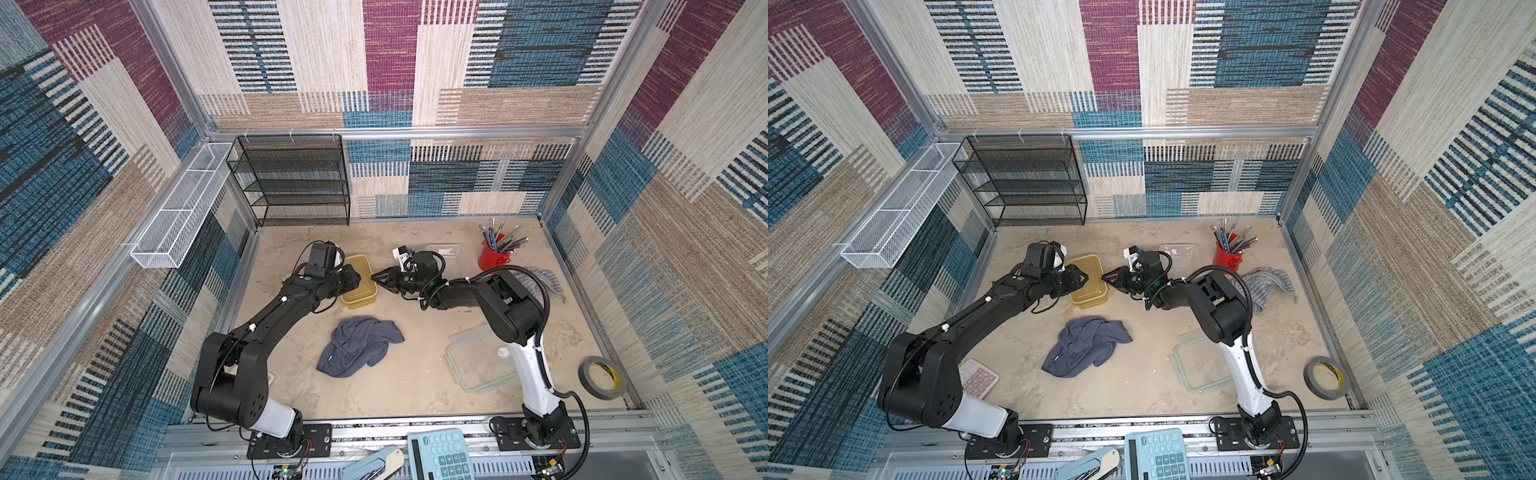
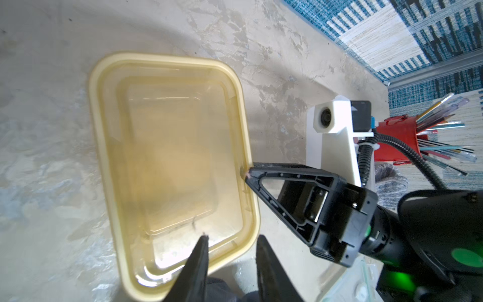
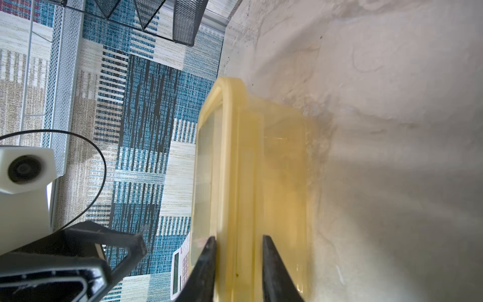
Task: Wipe the insides of the lunch boxes
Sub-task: Open the fastener of the lunch box.
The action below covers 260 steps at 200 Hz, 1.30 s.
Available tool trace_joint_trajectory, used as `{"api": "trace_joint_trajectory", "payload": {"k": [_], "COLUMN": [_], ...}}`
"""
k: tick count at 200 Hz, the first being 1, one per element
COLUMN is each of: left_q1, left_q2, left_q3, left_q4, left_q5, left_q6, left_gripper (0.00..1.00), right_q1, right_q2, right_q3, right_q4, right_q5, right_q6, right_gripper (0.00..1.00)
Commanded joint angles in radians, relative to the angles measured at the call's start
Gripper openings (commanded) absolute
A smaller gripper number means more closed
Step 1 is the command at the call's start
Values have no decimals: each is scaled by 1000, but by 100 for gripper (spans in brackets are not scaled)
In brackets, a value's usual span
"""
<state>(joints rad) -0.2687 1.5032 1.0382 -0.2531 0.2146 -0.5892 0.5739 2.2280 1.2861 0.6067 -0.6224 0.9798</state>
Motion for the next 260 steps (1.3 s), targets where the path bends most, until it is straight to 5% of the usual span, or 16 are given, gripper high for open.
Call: {"api": "trace_joint_trajectory", "payload": {"k": [1, 76, 203, 260], "left_q1": [20, 43, 24, 22], "left_q2": [-7, 157, 305, 304], "left_q3": [6, 74, 196, 203], "left_q4": [-59, -74, -250, -261], "left_q5": [-38, 60, -79, -80], "left_q6": [69, 101, 159, 166], "left_gripper": [38, 41, 42, 42], "right_q1": [2, 23, 51, 50], "right_q2": [-41, -52, -48, -40], "right_q3": [-17, -45, 92, 111], "right_q4": [-7, -119, -474, -496], "right_q5": [51, 107, 328, 325], "right_q6": [-25, -38, -234, -248], "right_gripper": [0, 0, 0, 0]}}
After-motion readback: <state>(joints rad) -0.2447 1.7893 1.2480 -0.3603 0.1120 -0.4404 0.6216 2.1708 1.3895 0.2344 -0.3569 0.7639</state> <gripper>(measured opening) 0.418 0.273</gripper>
